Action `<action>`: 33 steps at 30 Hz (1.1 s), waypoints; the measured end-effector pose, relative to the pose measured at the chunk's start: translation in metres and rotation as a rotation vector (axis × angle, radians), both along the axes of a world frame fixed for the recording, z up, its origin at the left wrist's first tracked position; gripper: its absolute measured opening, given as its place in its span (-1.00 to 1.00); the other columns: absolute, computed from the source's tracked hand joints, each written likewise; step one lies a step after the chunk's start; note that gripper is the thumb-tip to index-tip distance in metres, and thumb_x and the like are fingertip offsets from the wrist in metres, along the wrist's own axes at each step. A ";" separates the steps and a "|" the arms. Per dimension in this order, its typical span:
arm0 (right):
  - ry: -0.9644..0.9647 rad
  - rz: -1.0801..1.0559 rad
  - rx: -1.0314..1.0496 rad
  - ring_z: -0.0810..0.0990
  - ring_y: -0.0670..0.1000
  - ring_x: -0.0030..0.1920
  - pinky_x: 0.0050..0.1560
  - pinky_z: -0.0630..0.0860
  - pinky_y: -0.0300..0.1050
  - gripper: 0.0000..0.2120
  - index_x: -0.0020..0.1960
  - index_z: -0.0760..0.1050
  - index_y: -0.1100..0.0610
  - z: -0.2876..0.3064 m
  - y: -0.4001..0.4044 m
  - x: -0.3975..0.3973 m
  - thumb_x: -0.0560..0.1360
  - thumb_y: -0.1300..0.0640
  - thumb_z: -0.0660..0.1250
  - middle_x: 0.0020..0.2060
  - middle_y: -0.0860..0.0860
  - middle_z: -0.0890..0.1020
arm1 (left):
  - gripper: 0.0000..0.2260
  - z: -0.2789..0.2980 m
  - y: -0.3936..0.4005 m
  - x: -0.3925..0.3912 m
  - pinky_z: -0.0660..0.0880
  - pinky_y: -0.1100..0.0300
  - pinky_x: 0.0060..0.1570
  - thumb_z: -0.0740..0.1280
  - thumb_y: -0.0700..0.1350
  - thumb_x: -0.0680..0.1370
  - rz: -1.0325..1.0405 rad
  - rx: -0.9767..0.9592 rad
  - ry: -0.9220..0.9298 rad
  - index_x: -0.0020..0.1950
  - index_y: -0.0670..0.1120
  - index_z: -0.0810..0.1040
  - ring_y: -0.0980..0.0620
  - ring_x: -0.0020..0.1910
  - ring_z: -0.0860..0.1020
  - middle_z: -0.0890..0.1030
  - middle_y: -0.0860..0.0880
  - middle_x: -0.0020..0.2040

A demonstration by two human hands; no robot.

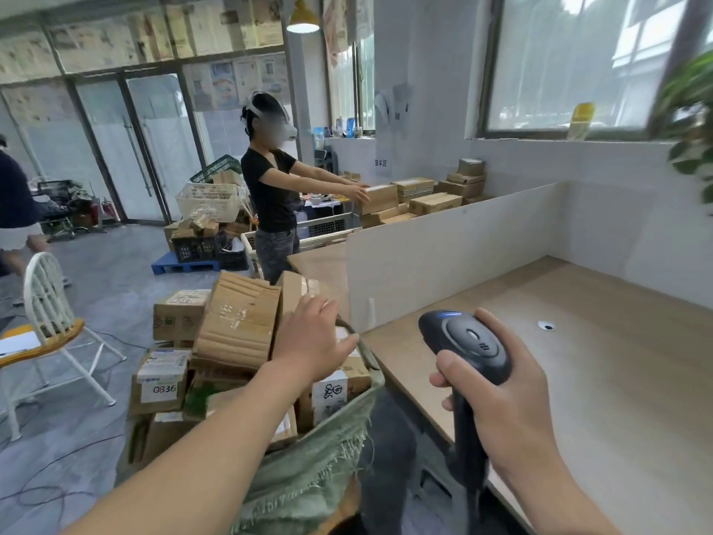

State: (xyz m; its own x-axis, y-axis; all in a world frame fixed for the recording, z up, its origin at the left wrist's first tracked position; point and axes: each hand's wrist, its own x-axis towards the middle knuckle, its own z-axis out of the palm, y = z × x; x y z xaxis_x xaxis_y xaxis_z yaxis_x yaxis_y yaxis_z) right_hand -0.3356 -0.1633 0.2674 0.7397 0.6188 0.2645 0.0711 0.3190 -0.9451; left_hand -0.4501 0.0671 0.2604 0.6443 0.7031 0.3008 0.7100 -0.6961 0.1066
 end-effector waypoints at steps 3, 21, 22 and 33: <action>0.000 -0.058 -0.011 0.74 0.21 -0.12 -0.32 0.61 -0.03 -0.40 0.23 0.53 -0.20 0.007 -0.035 0.032 0.21 0.05 0.55 -0.02 -0.01 0.72 | -0.35 -0.001 -0.027 0.050 0.31 -0.05 0.43 0.21 0.31 0.57 -0.060 0.011 0.022 0.53 -0.05 0.32 -0.06 0.50 0.25 0.36 -0.03 0.50; 0.126 -0.537 -0.053 0.71 0.07 -0.26 -0.30 0.56 -0.02 -0.31 0.43 0.41 -0.04 0.008 -0.198 0.168 0.39 0.20 0.60 -0.05 0.02 0.74 | -0.37 -0.019 -0.196 0.301 0.28 0.04 0.39 0.19 0.33 0.57 -0.557 0.015 0.030 0.50 -0.03 0.31 -0.07 0.55 0.17 0.32 0.04 0.50; 0.132 -0.564 -0.058 0.71 0.06 -0.26 -0.30 0.56 -0.02 -0.32 0.42 0.41 -0.04 0.007 -0.201 0.174 0.40 0.23 0.59 -0.04 0.02 0.73 | -0.37 -0.022 -0.201 0.312 0.30 0.04 0.37 0.20 0.34 0.56 -0.588 0.006 0.026 0.49 -0.03 0.33 -0.07 0.53 0.19 0.34 0.04 0.49; 0.213 -0.809 -0.114 0.62 0.09 -0.20 -0.26 0.59 -0.03 -0.24 0.48 0.29 -0.01 -0.024 -0.176 0.235 0.41 0.44 0.46 0.05 0.11 0.64 | -0.44 -0.070 -0.196 0.404 0.38 0.07 0.23 0.23 0.31 0.55 -0.852 -0.030 0.058 0.37 -0.07 0.40 -0.04 0.36 0.32 0.44 0.04 0.32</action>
